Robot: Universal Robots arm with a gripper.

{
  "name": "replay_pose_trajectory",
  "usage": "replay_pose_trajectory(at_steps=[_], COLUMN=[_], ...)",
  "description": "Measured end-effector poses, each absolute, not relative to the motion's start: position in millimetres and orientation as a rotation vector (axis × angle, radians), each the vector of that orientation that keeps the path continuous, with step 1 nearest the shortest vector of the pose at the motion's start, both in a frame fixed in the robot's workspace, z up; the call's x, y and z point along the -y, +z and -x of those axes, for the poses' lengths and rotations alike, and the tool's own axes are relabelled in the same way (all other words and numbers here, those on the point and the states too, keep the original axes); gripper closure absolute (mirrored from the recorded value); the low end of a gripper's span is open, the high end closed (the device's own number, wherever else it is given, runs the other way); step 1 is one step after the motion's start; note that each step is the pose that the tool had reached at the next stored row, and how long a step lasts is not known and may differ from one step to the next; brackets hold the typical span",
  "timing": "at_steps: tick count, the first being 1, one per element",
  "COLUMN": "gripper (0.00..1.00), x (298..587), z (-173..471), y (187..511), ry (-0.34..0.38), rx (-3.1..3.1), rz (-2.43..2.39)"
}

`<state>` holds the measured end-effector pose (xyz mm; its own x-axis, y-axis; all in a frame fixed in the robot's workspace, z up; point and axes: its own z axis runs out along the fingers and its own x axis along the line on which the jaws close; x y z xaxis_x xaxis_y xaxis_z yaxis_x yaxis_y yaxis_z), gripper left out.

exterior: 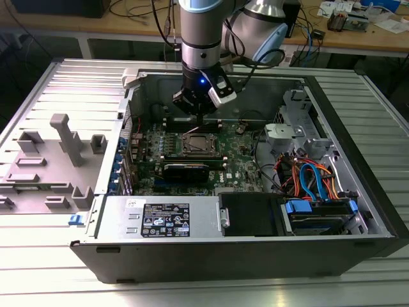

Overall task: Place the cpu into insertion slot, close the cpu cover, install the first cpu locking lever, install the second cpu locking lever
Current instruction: 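Install the first cpu locking lever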

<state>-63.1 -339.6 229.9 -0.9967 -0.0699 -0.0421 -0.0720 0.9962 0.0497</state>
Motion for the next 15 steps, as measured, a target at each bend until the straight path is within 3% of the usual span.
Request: replay_pose_trajectory(at_steps=[15], gripper=[0.89], x=[339.6], z=[53.4], y=[214.3], ry=[0.078], rx=[-3.097], rz=[0.11])
